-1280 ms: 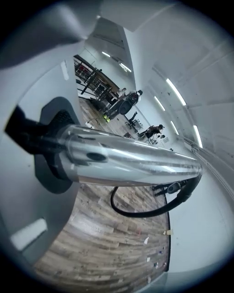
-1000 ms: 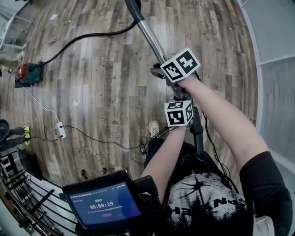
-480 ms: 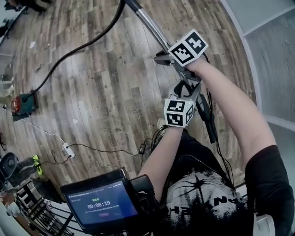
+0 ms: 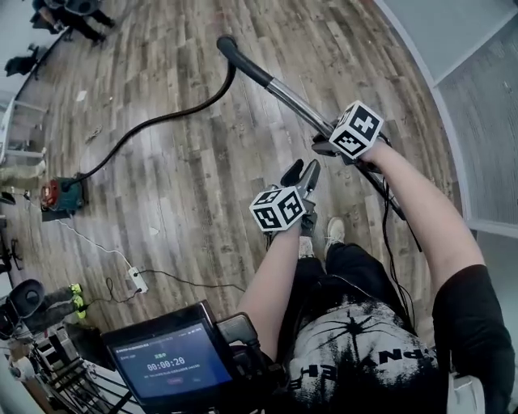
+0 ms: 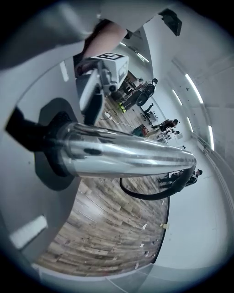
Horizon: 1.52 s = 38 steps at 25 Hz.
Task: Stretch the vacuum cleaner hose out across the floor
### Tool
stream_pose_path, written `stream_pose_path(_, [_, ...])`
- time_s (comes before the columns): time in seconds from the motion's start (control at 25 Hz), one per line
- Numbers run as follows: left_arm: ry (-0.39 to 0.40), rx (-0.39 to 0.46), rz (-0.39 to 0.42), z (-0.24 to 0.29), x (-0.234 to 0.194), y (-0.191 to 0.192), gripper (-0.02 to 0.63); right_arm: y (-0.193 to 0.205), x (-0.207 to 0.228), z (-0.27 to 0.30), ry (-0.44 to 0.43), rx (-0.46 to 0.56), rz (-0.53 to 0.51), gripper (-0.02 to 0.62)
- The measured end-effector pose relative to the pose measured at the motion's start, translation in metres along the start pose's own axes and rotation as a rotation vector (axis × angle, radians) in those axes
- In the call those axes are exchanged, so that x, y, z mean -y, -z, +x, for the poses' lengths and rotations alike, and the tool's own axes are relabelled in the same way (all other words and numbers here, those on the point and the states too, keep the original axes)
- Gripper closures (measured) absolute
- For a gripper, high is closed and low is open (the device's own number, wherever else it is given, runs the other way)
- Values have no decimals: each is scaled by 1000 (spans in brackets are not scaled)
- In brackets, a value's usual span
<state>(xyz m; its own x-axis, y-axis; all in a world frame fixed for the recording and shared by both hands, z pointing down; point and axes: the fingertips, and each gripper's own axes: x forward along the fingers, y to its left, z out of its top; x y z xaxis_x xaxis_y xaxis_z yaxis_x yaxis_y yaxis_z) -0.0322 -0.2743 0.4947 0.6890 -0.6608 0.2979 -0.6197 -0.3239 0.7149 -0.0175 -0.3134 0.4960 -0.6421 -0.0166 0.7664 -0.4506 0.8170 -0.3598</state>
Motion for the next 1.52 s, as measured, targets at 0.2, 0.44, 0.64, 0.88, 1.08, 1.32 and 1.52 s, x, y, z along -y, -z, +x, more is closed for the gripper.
stream_pose_path(0.2, [12,106,-107,14,0,-59,402,32,-4,-10,-33,-22,-5,517])
stream_pose_path(0.44, [106,106,-128,35,98,-60,355,83,-34,-88,-55,-36,-38,517])
stream_pose_path(0.64, [148,139,-178,60,139,-31,394,126,-19,-121,-100,-52,-68,514])
stream_pose_path(0.88, [192,225,-230,76,173,-21,360,186,-27,-137,-138,-144,-174,515])
stream_pose_path(1.08, [218,239,-273,95,190,-3,360,229,-55,-133,-244,-213,-225,515])
stream_pose_path(1.32, [209,248,-351,94,187,13,540,248,-71,-129,-254,-206,-188,508])
stream_pose_path(1.52, [154,199,-325,96,187,33,540,266,-63,-118,-63,-215,-158,508])
